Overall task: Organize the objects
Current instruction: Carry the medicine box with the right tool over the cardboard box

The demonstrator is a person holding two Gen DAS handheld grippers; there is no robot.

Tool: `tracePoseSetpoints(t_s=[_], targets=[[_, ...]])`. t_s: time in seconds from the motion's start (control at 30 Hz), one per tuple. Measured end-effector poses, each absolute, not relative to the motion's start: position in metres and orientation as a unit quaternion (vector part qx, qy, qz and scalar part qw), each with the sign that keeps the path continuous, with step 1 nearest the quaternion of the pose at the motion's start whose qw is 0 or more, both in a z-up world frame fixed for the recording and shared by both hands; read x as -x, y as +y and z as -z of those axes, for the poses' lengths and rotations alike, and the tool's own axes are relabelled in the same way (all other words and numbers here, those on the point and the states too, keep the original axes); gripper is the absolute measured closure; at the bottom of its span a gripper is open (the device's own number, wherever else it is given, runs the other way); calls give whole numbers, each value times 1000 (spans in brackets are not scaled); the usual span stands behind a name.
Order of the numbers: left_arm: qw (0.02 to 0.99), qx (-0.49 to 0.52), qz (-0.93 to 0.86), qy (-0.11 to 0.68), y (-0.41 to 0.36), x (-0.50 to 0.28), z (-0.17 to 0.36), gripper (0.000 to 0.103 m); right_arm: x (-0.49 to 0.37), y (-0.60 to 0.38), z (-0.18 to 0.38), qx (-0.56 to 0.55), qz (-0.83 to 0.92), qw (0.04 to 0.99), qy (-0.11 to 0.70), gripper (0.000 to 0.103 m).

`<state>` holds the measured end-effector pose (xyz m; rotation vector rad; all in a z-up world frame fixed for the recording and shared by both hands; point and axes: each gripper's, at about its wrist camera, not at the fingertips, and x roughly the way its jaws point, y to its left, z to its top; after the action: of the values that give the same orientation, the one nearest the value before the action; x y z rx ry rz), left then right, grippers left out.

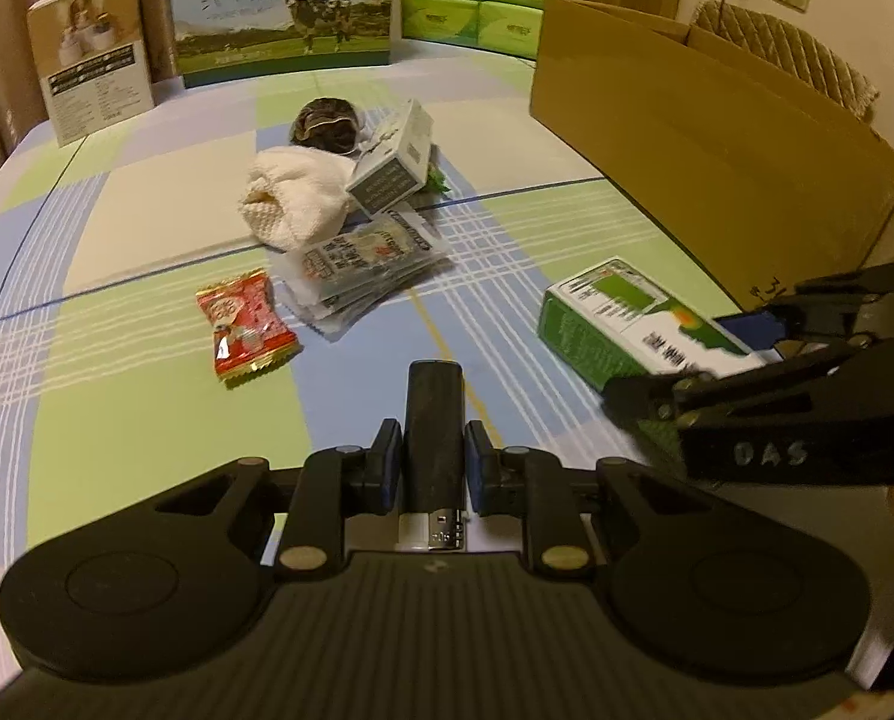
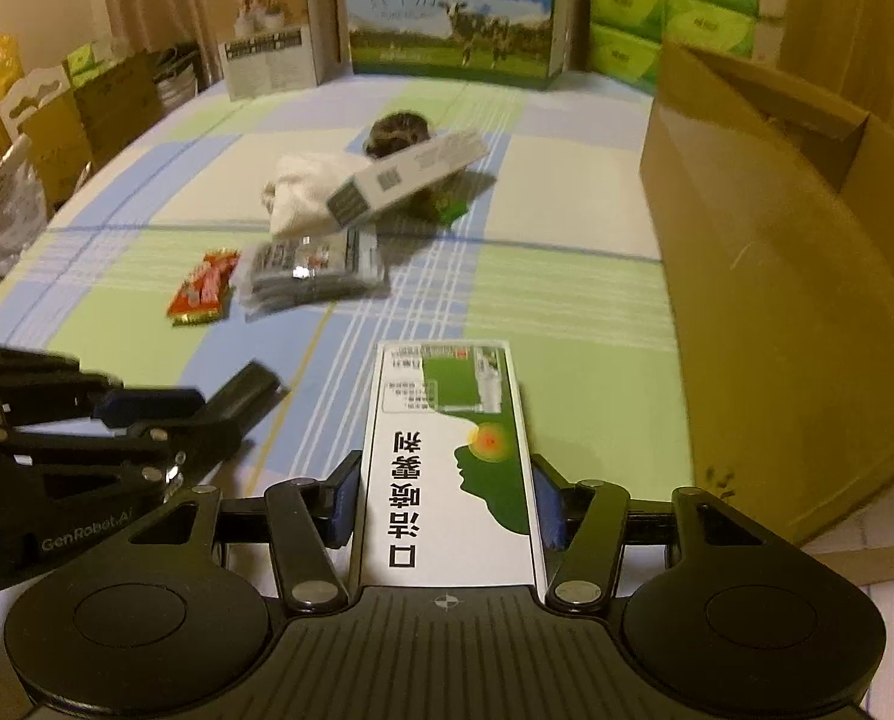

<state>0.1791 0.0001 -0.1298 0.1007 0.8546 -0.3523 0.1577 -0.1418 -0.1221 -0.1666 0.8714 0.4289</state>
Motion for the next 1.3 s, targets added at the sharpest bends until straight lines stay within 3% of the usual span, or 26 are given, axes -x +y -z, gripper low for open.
tracePoseSetpoints(t_s=[0.33,0.73,1.0,1.3], targets=[[903,-29,151,400,-5,-156,92,85,-124,-161,67,74,-204,902,375,50],[914,-16,185,360,-78,-132,-4,85,-117,-253,-29,38,-138,941,305,50],[913,-38,240,328,-161,-143,-45,85,-151,-329,-51,19,-88,950,299,50],[902,-61,263,337,-217,-174,-36,85,-172,-366,-51,1,-76,950,304,50]])
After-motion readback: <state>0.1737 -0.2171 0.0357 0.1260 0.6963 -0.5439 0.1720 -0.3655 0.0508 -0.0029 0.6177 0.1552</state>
